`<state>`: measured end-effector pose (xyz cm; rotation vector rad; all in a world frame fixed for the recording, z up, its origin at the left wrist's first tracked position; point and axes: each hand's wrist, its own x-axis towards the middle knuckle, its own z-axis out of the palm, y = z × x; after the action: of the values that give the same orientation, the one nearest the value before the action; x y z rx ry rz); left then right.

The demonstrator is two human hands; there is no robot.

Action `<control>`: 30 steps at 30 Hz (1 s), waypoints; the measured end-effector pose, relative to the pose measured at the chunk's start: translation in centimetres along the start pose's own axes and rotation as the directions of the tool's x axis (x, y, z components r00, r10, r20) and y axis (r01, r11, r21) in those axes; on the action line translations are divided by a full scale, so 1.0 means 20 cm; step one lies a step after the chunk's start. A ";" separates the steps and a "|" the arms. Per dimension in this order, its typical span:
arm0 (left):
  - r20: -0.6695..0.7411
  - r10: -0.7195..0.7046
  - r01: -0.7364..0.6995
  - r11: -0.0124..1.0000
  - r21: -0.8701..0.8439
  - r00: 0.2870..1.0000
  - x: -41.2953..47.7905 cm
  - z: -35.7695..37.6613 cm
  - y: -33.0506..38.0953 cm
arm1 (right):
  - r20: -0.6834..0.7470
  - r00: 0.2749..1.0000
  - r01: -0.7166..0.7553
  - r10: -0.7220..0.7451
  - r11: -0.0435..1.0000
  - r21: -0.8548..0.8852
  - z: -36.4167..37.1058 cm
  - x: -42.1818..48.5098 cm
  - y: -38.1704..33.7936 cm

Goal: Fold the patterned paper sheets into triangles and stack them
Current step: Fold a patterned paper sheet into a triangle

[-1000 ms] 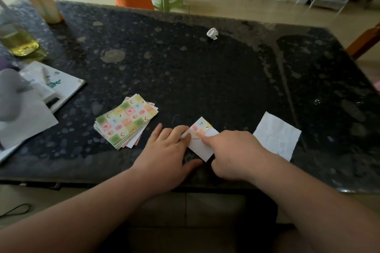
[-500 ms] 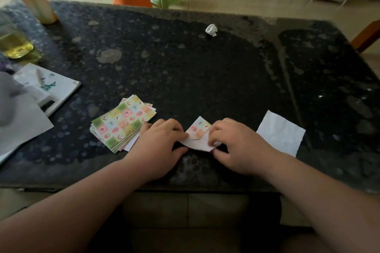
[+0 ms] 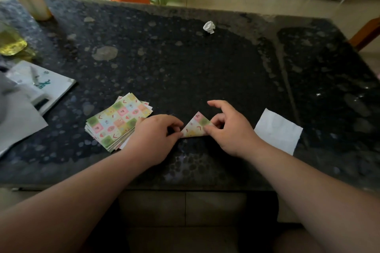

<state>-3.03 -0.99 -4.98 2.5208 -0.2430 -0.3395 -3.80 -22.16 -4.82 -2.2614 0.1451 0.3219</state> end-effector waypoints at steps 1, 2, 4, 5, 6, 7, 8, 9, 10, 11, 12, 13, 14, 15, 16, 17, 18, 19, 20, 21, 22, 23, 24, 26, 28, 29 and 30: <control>-0.017 0.014 -0.014 1.000 -0.004 1.000 0.00 0.01 0.00 | -0.013 1.000 -0.002 0.002 1.000 -0.008 0.01 0.00 0.00; -0.038 0.038 -0.037 0.999 0.002 0.999 0.00 0.01 -0.01 | -0.026 1.000 -0.002 0.002 1.000 -0.016 0.02 0.00 0.00; -0.082 0.102 -0.095 0.993 0.076 0.991 -0.01 0.03 -0.02 | -0.051 0.999 -0.003 0.002 0.999 -0.032 0.04 0.01 0.01; -0.098 0.142 -0.129 0.983 0.133 0.985 -0.02 0.04 -0.02 | -0.062 0.998 -0.006 0.004 0.999 -0.038 0.05 0.01 0.01; -0.118 0.185 -0.161 0.970 0.183 0.976 -0.02 0.05 -0.02 | -0.074 0.997 -0.011 0.008 0.999 -0.043 0.06 0.01 0.01; -0.127 0.221 -0.189 0.956 0.223 0.967 -0.03 0.06 -0.03 | -0.087 0.996 -0.017 0.012 0.999 -0.048 0.07 0.01 0.01; -0.125 0.255 -0.218 0.942 0.256 0.959 -0.03 0.06 -0.04 | -0.099 0.995 -0.023 0.018 0.999 -0.049 0.08 0.00 0.00; -0.123 0.283 -0.239 0.927 0.288 0.951 -0.03 0.07 -0.04 | -0.111 0.993 -0.034 0.028 0.998 -0.048 0.09 0.00 0.00; -0.120 0.306 -0.255 0.911 0.323 0.944 -0.03 0.07 -0.04 | -0.123 0.991 -0.050 0.044 0.998 -0.045 0.09 0.00 -0.01; -0.106 0.323 -0.267 0.895 0.357 0.941 -0.03 0.07 -0.04 | -0.135 0.989 -0.071 0.065 0.997 -0.040 0.10 0.00 -0.01; -0.091 0.333 -0.275 0.881 0.384 0.939 -0.03 0.07 -0.03 | -0.148 0.985 -0.092 0.086 0.995 -0.028 0.10 0.01 -0.02; -0.075 0.332 -0.277 0.873 0.401 0.940 -0.03 0.07 -0.01 | -0.158 0.982 -0.111 0.107 0.994 -0.013 0.10 0.02 -0.02; -0.059 0.326 -0.275 0.869 0.412 0.943 -0.04 0.07 0.00 | -0.167 0.978 -0.129 0.128 0.992 0.003 0.11 0.03 -0.02; -0.036 0.313 -0.269 0.865 0.424 0.949 -0.06 0.07 0.02 | -0.174 0.974 -0.148 0.148 0.989 0.015 0.11 0.04 -0.03; -0.008 0.295 -0.263 0.862 0.434 0.955 -0.07 0.07 0.03 | -0.180 0.970 -0.164 0.166 0.986 0.021 0.11 0.05 -0.03; 0.020 0.275 -0.254 0.857 0.449 0.961 -0.09 0.07 0.04 | -0.187 0.966 -0.177 0.178 0.984 0.022 0.12 0.05 -0.04; 0.045 0.257 -0.249 0.850 0.464 0.965 -0.10 0.07 0.06 | -0.194 0.963 -0.186 0.186 0.982 0.018 0.12 0.06 -0.04; 0.067 0.245 -0.247 0.845 0.475 0.967 -0.11 0.07 0.07 | -0.202 0.961 -0.191 0.190 0.981 0.015 0.12 0.06 -0.04; 0.084 0.234 -0.245 0.842 0.481 0.969 -0.12 0.07 0.08 | -0.210 0.959 -0.193 0.192 0.981 0.016 0.12 0.06 -0.05; 0.100 0.223 -0.243 0.839 0.487 0.970 -0.13 0.07 0.10 | -0.215 0.957 -0.196 0.195 0.981 0.017 0.12 0.06 -0.04; 0.113 0.212 -0.240 0.834 0.497 0.971 -0.14 0.07 0.10 | -0.219 0.956 -0.198 0.196 0.980 0.017 0.13 0.06 -0.04; 0.125 0.199 -0.236 0.827 0.510 0.972 -0.14 0.07 0.11 | -0.222 0.955 -0.200 0.197 0.980 0.012 0.13 0.06 -0.04; 0.131 0.189 -0.230 0.822 0.522 0.973 -0.15 0.07 0.11 | -0.225 0.954 -0.200 0.196 0.980 0.005 0.14 0.07 -0.04; 0.133 0.177 -0.221 0.815 0.536 0.975 -0.16 0.06 0.12 | -0.233 0.954 -0.198 0.191 0.980 -0.006 0.15 0.07 -0.05; 0.143 0.181 -0.229 0.813 0.535 0.973 -0.20 0.07 0.14 | -0.235 0.953 -0.196 0.189 0.981 -0.005 0.16 0.08 -0.05; 0.163 0.188 -0.246 0.816 0.523 0.969 -0.21 0.08 0.15 | -0.233 0.954 -0.194 0.188 0.981 -0.003 0.16 0.08 -0.05; 0.194 0.197 -0.270 0.818 0.508 0.961 -0.23 0.10 0.16 | -0.231 0.955 -0.191 0.185 0.982 -0.004 0.16 0.08 -0.05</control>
<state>-8.34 -3.47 -3.80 2.9648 -0.7939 -0.3812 -2.71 -19.14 -6.49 -2.3108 0.4821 0.1599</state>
